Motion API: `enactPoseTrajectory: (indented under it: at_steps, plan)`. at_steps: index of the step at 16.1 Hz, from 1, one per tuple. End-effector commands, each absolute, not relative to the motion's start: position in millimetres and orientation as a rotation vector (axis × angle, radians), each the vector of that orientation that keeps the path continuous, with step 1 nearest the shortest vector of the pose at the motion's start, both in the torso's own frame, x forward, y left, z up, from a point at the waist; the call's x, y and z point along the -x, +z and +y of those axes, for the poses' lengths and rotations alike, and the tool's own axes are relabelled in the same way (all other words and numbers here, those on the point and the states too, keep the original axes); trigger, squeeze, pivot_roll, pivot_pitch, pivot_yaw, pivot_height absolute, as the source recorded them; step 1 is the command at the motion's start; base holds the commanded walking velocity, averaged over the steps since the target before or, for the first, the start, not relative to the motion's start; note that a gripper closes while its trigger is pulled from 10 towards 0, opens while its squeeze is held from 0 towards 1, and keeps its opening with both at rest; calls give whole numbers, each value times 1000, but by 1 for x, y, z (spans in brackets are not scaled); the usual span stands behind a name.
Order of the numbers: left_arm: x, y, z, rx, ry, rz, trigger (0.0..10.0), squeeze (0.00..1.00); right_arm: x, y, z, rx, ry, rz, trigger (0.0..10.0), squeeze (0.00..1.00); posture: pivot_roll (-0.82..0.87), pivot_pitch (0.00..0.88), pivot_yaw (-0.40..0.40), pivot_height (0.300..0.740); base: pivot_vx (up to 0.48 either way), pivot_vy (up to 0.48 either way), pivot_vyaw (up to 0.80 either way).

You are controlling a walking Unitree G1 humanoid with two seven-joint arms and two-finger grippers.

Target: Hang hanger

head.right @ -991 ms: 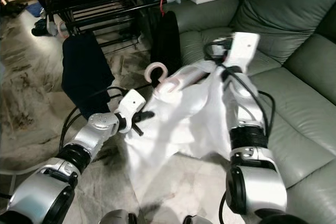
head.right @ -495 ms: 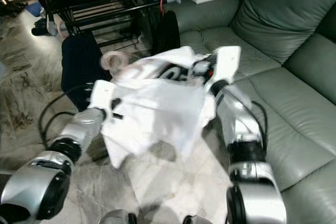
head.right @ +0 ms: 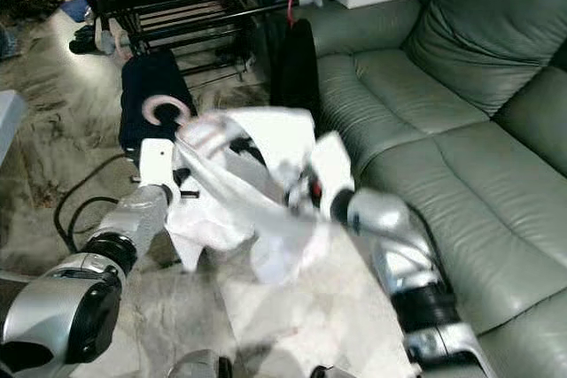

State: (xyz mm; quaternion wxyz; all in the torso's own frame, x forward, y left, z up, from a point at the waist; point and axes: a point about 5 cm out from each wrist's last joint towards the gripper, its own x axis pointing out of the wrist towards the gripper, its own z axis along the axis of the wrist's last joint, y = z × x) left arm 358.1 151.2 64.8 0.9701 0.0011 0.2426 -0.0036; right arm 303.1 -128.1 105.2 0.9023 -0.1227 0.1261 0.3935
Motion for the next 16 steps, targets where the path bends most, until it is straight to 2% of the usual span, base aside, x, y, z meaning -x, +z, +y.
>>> enactPoseTrajectory:
  at_steps: [1,2,3,5,6,7,8,12,13,14,15,16]
  plan:
    - [-381,107,140,103,-11,350,0,0,-290,77,-118,372,894,360,1686,0,-27,0,20,740,0,0,0]
    - [-382,109,137,106,-21,344,0,0,-292,74,-122,409,859,362,2000,0,-27,0,20,740,0,0,0]
    - [-384,113,133,133,-32,335,0,0,-297,73,-129,419,785,360,0,0,-28,0,21,740,0,0,0]
    - [-385,123,115,140,-103,294,0,0,-311,73,-148,465,583,367,0,0,-29,0,22,740,0,0,0]
    - [-384,127,108,95,-146,258,0,0,-316,75,-155,431,519,362,0,0,-26,0,21,740,0,0,0]
    - [-384,129,105,71,-164,243,0,0,-318,77,-157,421,503,354,510,0,-24,0,21,740,0,0,0]
    - [-382,129,105,10,-195,218,0,0,-324,82,-165,432,435,316,10000,0,-24,0,22,740,0,0,0]
    - [-375,123,117,-77,-215,198,0,0,-336,93,-184,406,283,249,10000,0,-15,0,22,740,0,0,0]
    - [-374,125,117,-80,-237,174,0,0,-340,98,-189,392,225,219,8118,0,-13,0,21,740,0,0,0]
    - [-372,126,116,-109,-262,160,0,0,-343,103,-193,392,178,190,1333,0,-10,0,20,740,0,0,0]
    - [-368,126,115,-147,-298,143,0,0,-349,112,-197,352,138,138,0,0,-10,0,19,740,0,0,0]
    - [-366,124,113,-146,-315,145,0,0,-352,118,-197,345,133,105,0,0,-10,0,19,740,0,0,0]
